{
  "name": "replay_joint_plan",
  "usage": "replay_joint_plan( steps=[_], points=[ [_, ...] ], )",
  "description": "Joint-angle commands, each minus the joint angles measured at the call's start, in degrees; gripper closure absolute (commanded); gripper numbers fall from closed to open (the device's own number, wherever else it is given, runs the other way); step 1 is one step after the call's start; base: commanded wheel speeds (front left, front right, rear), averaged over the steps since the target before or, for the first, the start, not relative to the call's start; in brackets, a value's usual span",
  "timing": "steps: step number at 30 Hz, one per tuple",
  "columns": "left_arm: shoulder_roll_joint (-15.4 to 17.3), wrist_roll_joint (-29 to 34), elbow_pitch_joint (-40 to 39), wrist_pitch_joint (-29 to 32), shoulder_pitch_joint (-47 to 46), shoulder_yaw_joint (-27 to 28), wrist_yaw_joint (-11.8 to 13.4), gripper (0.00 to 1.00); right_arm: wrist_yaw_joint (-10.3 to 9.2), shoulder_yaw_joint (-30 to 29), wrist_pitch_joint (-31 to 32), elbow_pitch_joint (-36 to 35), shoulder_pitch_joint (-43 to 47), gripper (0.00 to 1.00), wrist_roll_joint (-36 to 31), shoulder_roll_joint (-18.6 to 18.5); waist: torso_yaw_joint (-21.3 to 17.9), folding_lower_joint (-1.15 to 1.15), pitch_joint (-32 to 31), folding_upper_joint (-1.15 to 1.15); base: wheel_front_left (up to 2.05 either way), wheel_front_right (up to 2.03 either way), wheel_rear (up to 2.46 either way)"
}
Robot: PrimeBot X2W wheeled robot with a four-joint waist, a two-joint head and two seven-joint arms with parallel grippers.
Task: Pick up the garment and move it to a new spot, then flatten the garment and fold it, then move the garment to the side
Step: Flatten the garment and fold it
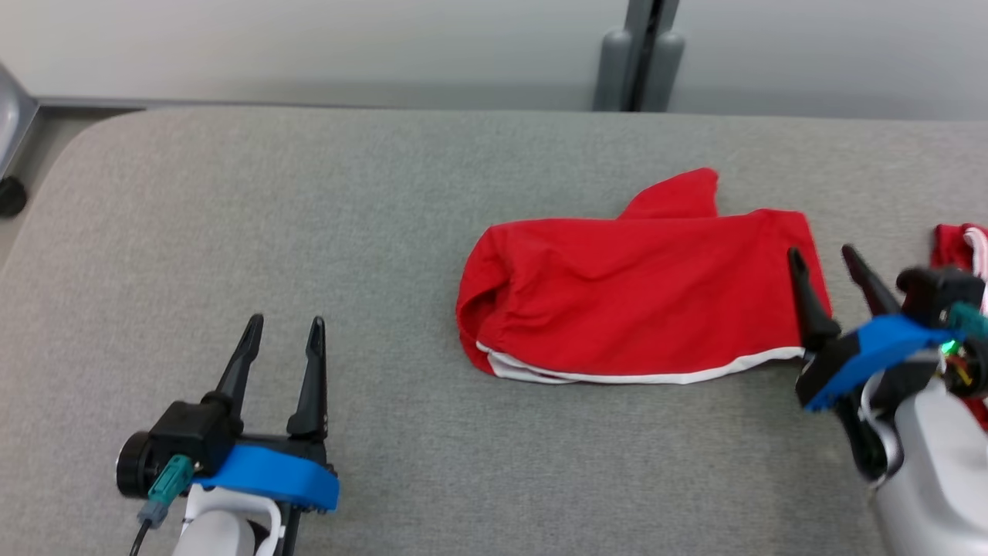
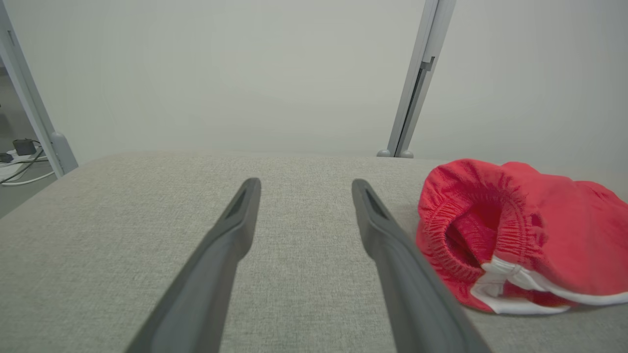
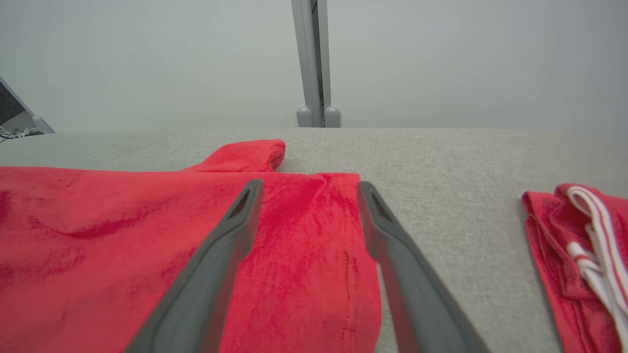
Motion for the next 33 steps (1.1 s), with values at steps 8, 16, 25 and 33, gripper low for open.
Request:
replay_joint_plan(
  steps=[8, 16, 25, 33],
  points=[
    [0.12, -0.23, 0.86, -0.23, 4.56, 2.91, 0.55, 0.00, 0.01, -0.07, -5.48, -14.08, 15.67, 0.00, -3.49, 3.13, -5.46, 0.00, -7.00, 0.00, 0.00, 0.00, 0.00],
    [-0.18, -0.18, 1.32, -0.23, 8.14, 4.72, 0.57, 0.00, 0.01, -0.80, -4.16, -24.14, 25.84, 0.00, -6.78, 6.09, -7.07, 0.00, -10.15, 0.00, 0.00, 0.00, 0.00],
    [-1.12, -0.13, 1.28, -0.23, 9.33, 5.75, 0.60, 0.00, 0.01, -2.46, -0.71, -28.12, 28.99, 0.00, -7.49, 7.68, -6.78, 0.00, -11.01, 0.00, 0.00, 0.00, 0.00],
    [-1.67, 0.76, 1.55, -0.23, 8.09, 4.64, 0.09, 0.00, 0.01, -2.91, 0.31, -29.15, 29.17, 0.00, -7.50, 8.44, -6.38, 0.00, -10.40, 0.00, 0.00, 0.00, 0.00]
  ],
)
